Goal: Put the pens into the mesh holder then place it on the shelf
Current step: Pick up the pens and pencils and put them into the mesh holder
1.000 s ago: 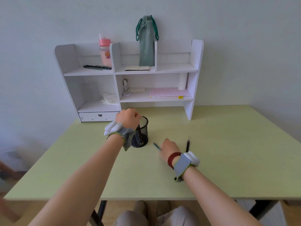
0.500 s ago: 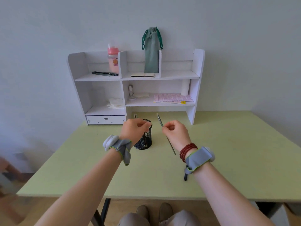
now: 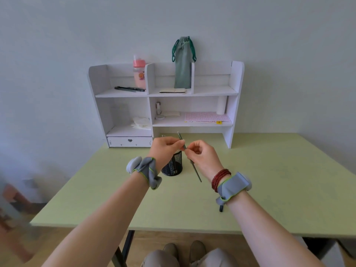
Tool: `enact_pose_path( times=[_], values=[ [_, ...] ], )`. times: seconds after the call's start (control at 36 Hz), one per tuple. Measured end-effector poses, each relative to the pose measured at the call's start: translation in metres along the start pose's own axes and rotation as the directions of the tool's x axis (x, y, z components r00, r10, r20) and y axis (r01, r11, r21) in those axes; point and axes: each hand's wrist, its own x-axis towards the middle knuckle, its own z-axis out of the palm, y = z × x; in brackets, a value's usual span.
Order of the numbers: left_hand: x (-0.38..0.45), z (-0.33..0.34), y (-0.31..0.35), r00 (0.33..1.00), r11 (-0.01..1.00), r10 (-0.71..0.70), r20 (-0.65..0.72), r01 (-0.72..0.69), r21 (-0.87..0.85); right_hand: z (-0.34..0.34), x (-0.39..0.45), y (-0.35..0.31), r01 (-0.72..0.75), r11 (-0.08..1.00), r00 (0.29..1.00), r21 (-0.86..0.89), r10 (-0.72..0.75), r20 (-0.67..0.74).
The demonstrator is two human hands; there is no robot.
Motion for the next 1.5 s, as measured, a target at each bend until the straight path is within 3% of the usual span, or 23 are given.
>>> enact_pose_path(
  times=[0.14,0.36,0.64,1.06,1.5],
  values=[
    [0.003,-0.003,0.004,1.000,0.999,0.003,-0.020,-0.002,0.054,0.003,0.001,0.000,0.020,1.000,1.000,0.016,-0.020,-0.021],
    [0.028,-0.028,0.026,0.974,0.982,0.114,-0.195,-0.081,0.168,-0.011,0.007,0.014,-0.051,0.998,0.991,-0.021,0.048,-0.125],
    [0.057,-0.049,0.010,0.934,0.954,0.100,-0.342,0.008,0.301,-0.030,0.010,0.040,-0.160,0.984,0.972,-0.082,0.142,-0.188],
    [0.066,-0.035,-0.046,0.962,0.895,-0.061,-0.266,0.170,0.412,-0.036,0.013,0.073,-0.244,0.960,0.958,-0.138,0.216,-0.190],
    [0.063,-0.026,-0.061,0.969,0.868,-0.116,-0.216,0.204,0.452,-0.037,0.011,0.083,-0.278,0.937,0.952,-0.212,0.239,-0.193]
  ],
)
